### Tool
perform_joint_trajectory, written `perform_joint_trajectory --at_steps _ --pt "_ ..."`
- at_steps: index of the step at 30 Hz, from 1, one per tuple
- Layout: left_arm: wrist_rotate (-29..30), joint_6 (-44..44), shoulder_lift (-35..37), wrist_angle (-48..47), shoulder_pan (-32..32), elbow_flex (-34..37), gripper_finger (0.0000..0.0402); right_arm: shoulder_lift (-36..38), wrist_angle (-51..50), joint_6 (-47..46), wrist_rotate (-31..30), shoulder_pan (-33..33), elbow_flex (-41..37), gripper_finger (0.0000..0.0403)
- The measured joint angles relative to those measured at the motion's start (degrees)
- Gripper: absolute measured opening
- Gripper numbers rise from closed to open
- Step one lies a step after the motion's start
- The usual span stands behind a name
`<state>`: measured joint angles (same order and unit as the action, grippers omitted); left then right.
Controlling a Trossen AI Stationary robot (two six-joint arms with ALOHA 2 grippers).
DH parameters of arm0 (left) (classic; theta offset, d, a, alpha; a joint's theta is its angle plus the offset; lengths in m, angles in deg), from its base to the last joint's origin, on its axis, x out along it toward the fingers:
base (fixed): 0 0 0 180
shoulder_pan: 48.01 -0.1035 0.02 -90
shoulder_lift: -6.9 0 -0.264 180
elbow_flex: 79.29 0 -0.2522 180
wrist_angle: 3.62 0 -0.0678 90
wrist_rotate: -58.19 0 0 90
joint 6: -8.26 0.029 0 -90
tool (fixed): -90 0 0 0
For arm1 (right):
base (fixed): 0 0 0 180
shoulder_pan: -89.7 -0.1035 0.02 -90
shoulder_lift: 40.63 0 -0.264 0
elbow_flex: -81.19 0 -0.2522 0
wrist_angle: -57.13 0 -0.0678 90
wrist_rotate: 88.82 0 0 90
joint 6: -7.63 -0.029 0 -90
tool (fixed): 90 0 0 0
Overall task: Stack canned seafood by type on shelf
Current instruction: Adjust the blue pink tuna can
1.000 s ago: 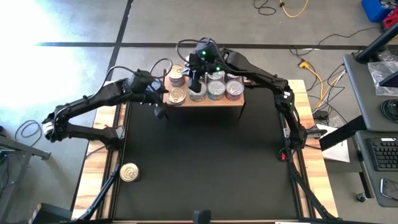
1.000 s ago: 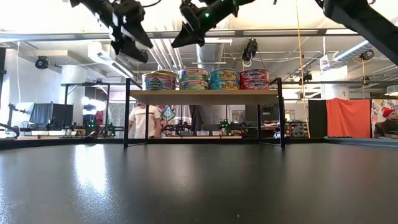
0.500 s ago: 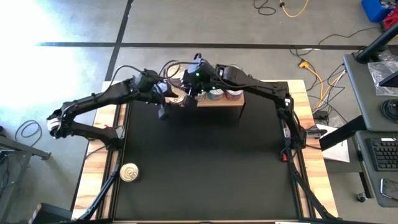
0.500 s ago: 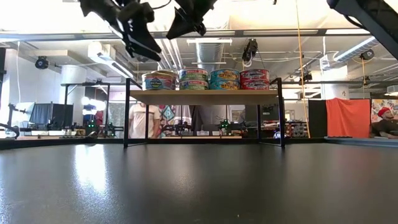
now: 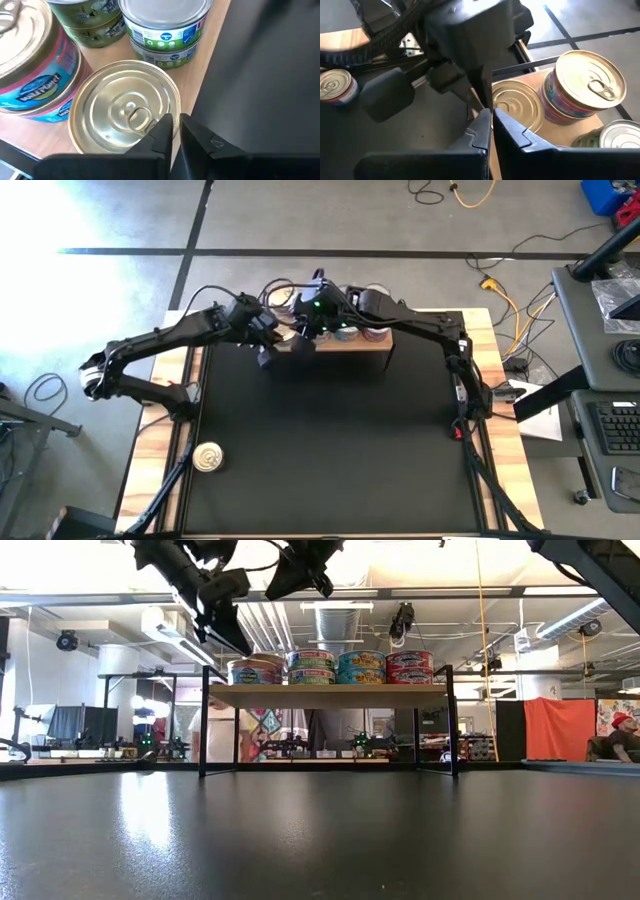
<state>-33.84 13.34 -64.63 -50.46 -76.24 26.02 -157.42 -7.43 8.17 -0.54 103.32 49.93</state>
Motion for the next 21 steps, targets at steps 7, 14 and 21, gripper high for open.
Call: perform_joint_trajectory --at_steps 7,14,21 --pt "0.15 0.16 1.90 -1.43 -0.24 -0.04 0.0004 0.00 -0.57 0.79 0.02 -0.01 0.00 0.0013" --pt "0.20 -1.10 1.48 2.96 -0.37 -0.10 0.0003 -0.31 -2.38 2.30 -1.54 0.03 -0.11 0.0013" --pt "4.77 1.20 1.16 -1.09 -0.57 -0.10 0.0003 -5.45 0.13 1.70 -4.43 -0.08 -0.26 0.0013"
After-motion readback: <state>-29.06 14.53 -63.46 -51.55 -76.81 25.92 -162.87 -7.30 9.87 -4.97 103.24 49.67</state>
